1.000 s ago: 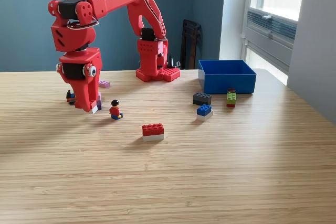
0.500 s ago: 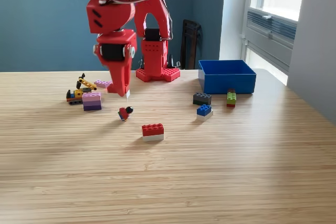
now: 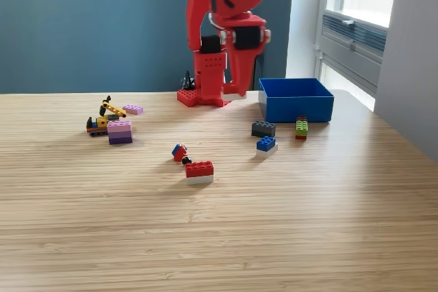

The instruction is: Grasp a lego block and put it in the bin.

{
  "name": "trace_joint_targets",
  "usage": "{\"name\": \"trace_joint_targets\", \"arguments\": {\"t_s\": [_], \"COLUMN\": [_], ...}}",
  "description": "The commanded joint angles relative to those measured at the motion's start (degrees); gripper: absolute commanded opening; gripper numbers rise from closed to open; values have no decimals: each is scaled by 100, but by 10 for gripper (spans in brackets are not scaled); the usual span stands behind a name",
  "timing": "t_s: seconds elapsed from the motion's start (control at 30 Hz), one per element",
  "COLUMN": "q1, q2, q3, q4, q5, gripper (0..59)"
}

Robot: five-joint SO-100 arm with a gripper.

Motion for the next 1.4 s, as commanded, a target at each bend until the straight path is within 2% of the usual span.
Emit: {"name": "trace_joint_targets", "arguments": {"t_s": [0.03, 0.3, 0.53, 0.83, 0.87, 1.0, 1.07, 1.23, 1.33, 1.4], "q1": [-1310, -2839, -4201, -4526, -4526, -4518, -4500, -4271, -3779, -3226], "q2": [659, 659, 589, 589, 589, 589, 589, 589, 580, 580], "q3": [79, 79, 448, 334, 325, 378, 378, 264, 0, -185], "q4": [123, 431, 527, 527, 527, 527, 527, 519, 519, 519], "q5": [334, 712, 1020, 712, 668, 431, 404, 316, 246, 158], "gripper": [0, 0, 0, 2, 37, 258, 291, 289, 249, 201]}}
